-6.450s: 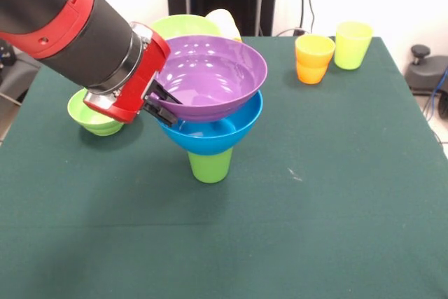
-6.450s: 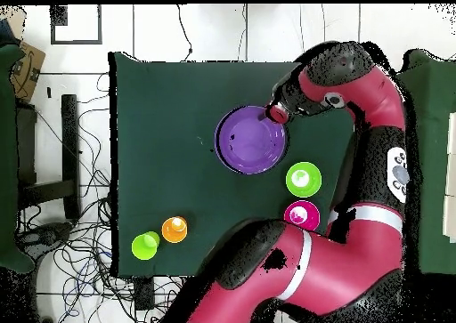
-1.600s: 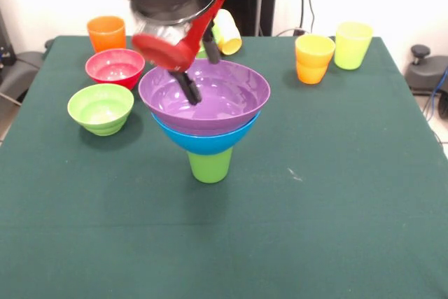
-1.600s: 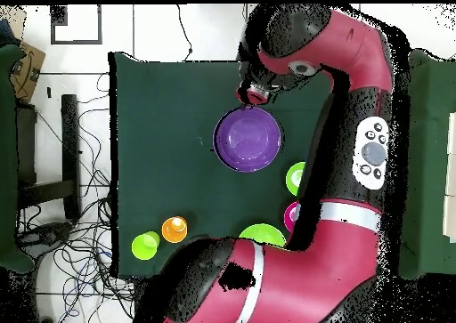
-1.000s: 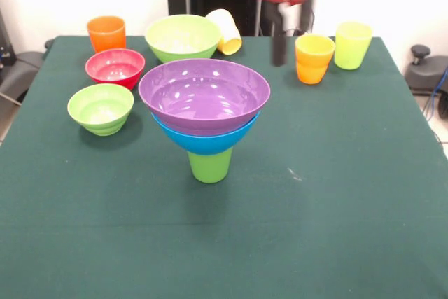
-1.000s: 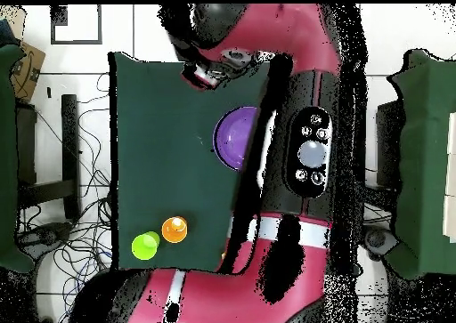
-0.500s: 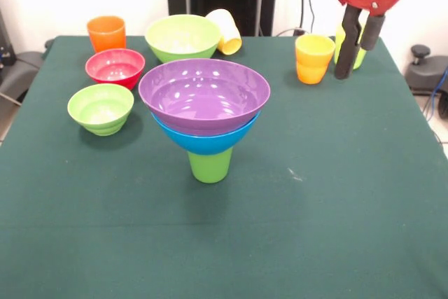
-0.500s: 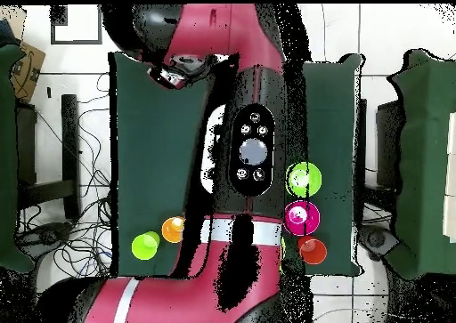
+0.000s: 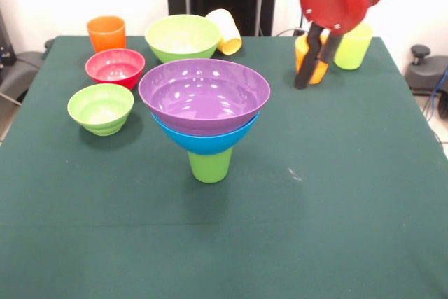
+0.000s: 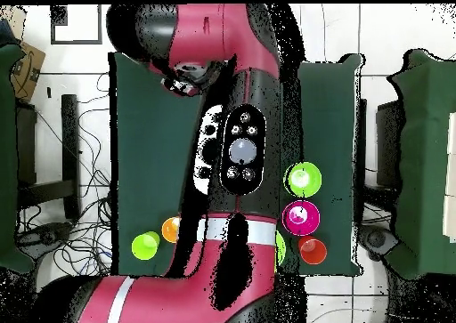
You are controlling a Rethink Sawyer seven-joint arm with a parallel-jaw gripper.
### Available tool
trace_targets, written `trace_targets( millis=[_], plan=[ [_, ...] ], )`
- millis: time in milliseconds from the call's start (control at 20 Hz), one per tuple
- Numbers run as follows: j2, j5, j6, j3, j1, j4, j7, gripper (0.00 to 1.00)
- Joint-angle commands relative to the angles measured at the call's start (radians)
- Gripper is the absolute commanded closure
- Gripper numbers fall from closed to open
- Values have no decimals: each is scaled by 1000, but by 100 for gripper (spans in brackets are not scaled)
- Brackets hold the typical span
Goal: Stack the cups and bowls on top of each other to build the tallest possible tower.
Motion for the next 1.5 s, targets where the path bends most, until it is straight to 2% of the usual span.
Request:
trace_targets(
  millis=[50, 350, 600, 1250, 1500],
  plan=[
    [11, -121, 33, 64, 19, 188, -171, 0],
    [9, -143, 2, 85, 25, 239, -155, 0],
    [21, -156, 32, 90, 29, 223, -134, 0],
    [15, -178, -22, 87, 42, 257, -87, 0],
    [18, -172, 16, 86, 56, 239, -66, 0]
  ],
)
